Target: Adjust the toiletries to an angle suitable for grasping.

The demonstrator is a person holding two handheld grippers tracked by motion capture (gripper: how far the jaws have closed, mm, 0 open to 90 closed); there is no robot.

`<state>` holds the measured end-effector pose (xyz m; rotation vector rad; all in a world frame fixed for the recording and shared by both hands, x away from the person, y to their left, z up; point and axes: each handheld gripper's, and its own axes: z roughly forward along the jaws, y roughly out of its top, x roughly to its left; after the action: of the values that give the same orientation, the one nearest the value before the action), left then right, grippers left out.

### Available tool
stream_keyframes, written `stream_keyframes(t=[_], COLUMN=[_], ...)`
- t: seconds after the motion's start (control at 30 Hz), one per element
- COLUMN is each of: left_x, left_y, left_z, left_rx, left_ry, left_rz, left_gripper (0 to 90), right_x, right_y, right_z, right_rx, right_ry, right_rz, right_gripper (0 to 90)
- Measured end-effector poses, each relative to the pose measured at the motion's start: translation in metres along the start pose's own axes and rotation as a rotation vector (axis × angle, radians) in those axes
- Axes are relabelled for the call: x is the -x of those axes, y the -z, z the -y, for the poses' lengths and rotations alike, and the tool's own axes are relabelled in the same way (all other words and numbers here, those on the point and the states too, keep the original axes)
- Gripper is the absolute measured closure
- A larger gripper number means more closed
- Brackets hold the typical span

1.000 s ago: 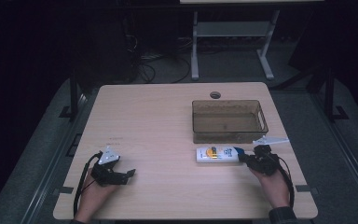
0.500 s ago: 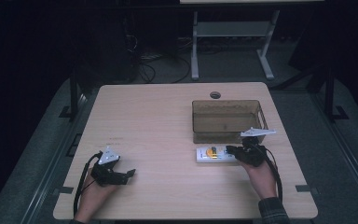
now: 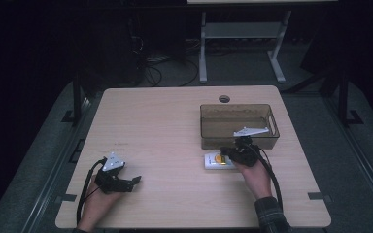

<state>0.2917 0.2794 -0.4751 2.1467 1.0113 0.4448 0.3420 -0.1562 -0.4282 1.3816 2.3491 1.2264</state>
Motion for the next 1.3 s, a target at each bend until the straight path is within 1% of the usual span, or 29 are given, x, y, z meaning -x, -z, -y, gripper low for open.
stream_keyframes(t=[0.13,0.23,0.37,0.53,0.6,0.9,1.03,1.13,1.3], left_x=[0.000,0.000,0.000,0.000,0.000,0.000,0.000,0.000,0.000], left_y=[0.000,0.000,0.000,0.000,0.000,0.000,0.000,0.000,0.000], left_z=[0.000,0.000,0.000,0.000,0.000,0.000,0.000,0.000,0.000], left_rx=[0.001,-0.002,0.000,0.000,0.000,0.000,0.000,0.000,0.000], left_ry=[0.001,-0.003,-0.001,-0.001,-0.001,-0.001,-0.001,0.000,-0.001], left_rz=[0.000,0.000,0.000,0.000,0.000,0.000,0.000,-0.001,0.000], left_gripper=[13.0,13.0,13.0,13.0,13.0,13.0,13.0,13.0,13.0], right_x=[-0.006,-0.009,-0.012,-0.013,-0.013,-0.016,-0.019,-0.023,-0.029], right_y=[-0.012,-0.023,-0.036,-0.048,-0.050,-0.051,-0.050,-0.049,-0.046], right_z=[-0.006,-0.007,-0.008,-0.008,-0.008,-0.006,-0.005,-0.003,-0.001], right_rx=[0.005,-0.006,-0.017,-0.030,-0.032,-0.057,-0.068,-0.078,-0.098], right_ry=[0.001,-0.001,-0.004,-0.010,-0.015,-0.003,0.006,0.025,0.045], right_rz=[-0.004,-0.006,-0.005,-0.006,-0.005,-0.010,-0.016,-0.030,-0.039], right_gripper=[89.9,89.9,89.9,90.0,89.9,89.9,89.9,89.9,89.9])
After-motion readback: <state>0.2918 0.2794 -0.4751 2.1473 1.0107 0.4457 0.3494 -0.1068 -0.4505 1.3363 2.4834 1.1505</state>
